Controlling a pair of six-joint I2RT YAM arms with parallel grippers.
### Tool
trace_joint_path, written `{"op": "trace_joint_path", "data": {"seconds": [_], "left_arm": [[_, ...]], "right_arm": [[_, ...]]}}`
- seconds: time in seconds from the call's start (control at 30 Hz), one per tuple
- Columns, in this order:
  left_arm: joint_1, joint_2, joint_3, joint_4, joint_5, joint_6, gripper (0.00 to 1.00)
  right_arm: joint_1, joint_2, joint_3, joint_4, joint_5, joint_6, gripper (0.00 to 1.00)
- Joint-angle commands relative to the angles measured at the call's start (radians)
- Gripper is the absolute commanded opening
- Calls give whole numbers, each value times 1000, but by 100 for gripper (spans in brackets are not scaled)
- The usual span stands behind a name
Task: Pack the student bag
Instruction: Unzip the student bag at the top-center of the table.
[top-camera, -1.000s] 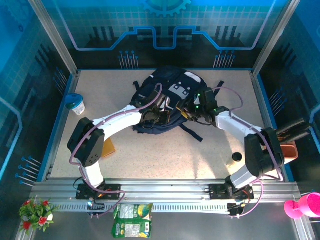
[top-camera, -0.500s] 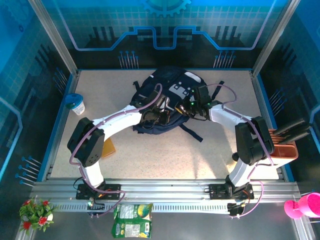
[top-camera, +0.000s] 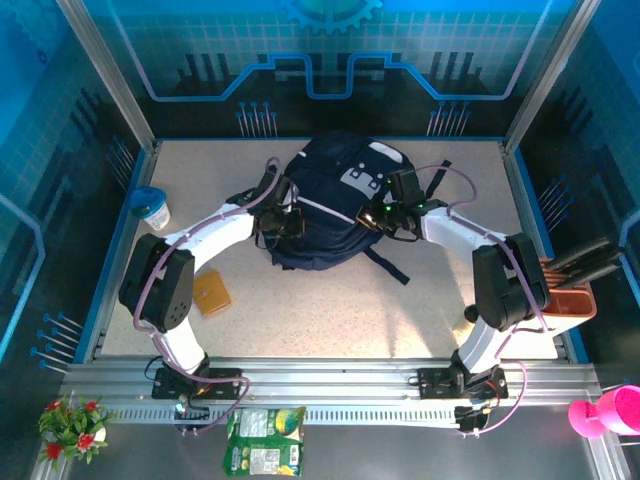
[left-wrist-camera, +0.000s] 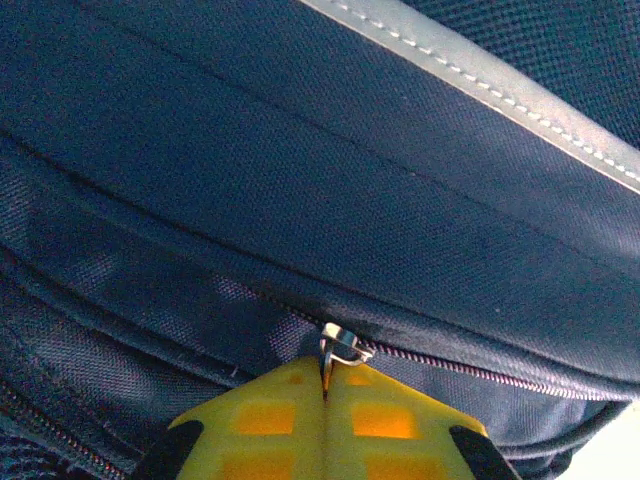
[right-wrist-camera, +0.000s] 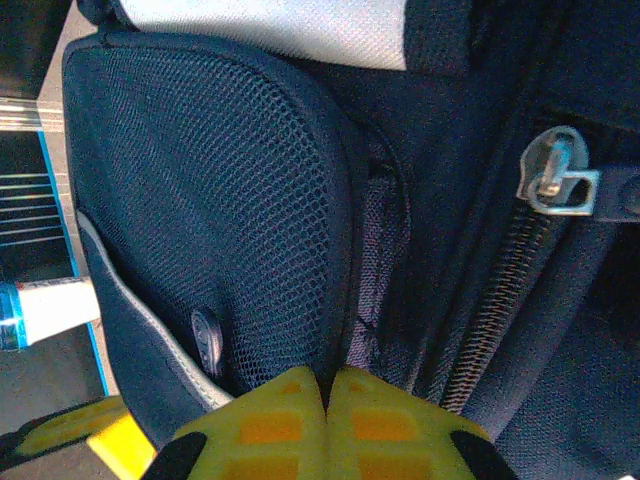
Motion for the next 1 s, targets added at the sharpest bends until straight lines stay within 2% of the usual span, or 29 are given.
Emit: {"op": "trace_joint_path", "data": {"seconds": [0.0,0.23,0.4,0.47,0.57,0.8,0.97], "left_arm": [[-19,-67,-3,-14,34,46,0],[-139,-66,31,-53,-5,73,0],[-229,-12,95,-57,1,53,0],[-253,16,132,-58,4,54,0],[-282,63,187,-69,3,68,0],[-326,142,284,-98,-24,120,0],[-334,156,295,-108,-28,125,0]], "right_arm": [[-62,-14,40,-43,38,-72,2],[-139,-25,61,-51,-43,-135,10],[-191,-130,-16,-52,-49,-114,28],[-201,-186,-51,-80,-18,-98,37],[-198,-275,-121,-106,29,-47,44],[-122,-427,-278,-83,115,170,49],[-60,-391,-281,-29,121,249,50]]}}
